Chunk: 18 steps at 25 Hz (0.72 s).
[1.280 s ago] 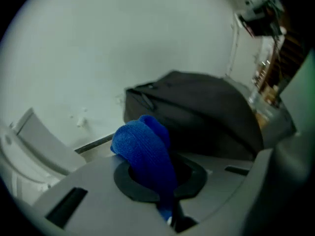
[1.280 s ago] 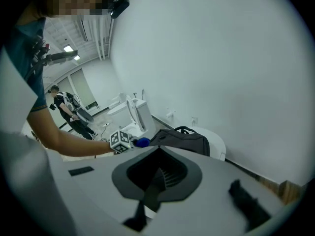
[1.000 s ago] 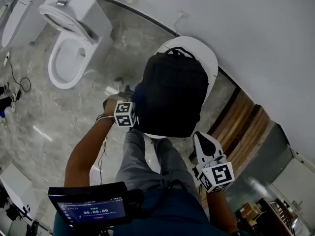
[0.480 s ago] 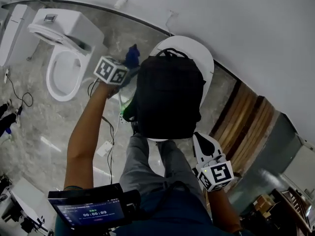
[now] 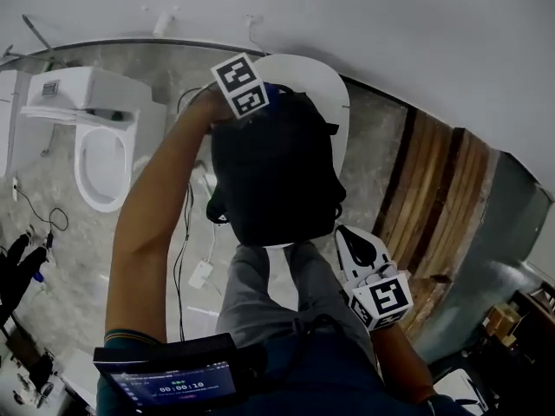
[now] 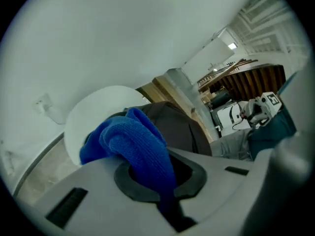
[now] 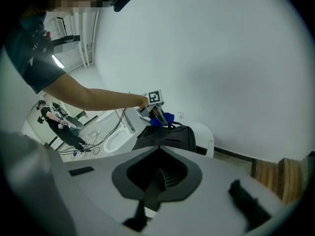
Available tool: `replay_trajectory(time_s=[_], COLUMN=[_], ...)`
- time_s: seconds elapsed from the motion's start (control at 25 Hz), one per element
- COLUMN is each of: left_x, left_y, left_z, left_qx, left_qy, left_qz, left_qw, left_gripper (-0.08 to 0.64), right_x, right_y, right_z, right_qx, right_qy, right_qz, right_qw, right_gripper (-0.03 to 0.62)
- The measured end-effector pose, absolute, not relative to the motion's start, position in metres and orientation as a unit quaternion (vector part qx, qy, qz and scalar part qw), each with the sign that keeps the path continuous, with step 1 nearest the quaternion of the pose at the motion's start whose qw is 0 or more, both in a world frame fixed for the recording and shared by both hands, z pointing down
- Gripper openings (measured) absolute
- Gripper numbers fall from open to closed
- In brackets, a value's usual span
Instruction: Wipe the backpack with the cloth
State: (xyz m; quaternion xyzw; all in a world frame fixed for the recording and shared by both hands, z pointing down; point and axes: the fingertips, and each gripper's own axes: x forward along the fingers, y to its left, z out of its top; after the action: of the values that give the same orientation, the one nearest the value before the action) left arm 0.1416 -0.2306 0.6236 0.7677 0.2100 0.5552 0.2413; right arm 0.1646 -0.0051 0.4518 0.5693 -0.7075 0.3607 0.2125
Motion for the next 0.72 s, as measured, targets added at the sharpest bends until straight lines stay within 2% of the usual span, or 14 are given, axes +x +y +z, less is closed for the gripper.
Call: replay_trajectory(time_s=[0.12,0.28,0.44,0.6,0.72], left_x=[0.192,0.223,0.241,0.258,0.241], left_y=[-0.168,-0.134,-0.128,-0.081,-0.043], left_z=[0.642,0.653,0.614,0.602,0.614], left_qx=[0.745,0.737,0.745,0.726,0.721], left_qy=[0.252,0.278,0.325,0.351,0.357], left_qz=[0.568,0.587,0.545,0.518,0.553], left_qw=[0.241,0.185,0.206,0.286,0.218], left_gripper=[0.017,0.017,0.017,0.017,0.017], right_x=[0.171,0.184,0.190,0.197,0.204], right_y=[-0.004,0.011,0.021,0.022,0.031], right_z=[0.446,0.451,0.458,0.454,0.453], right_qx=[0.576,0.592,0.601,0.611,0.621], right_qy=[-0.707,-0.691,-0.681,-0.678,-0.671], right_qz=[0.357,0.362,0.370,0.367,0.369], right_qw=[0.205,0.202,0.196,0.180,0.169], right_gripper=[0.002,0.000,0.002,0.002,0.001])
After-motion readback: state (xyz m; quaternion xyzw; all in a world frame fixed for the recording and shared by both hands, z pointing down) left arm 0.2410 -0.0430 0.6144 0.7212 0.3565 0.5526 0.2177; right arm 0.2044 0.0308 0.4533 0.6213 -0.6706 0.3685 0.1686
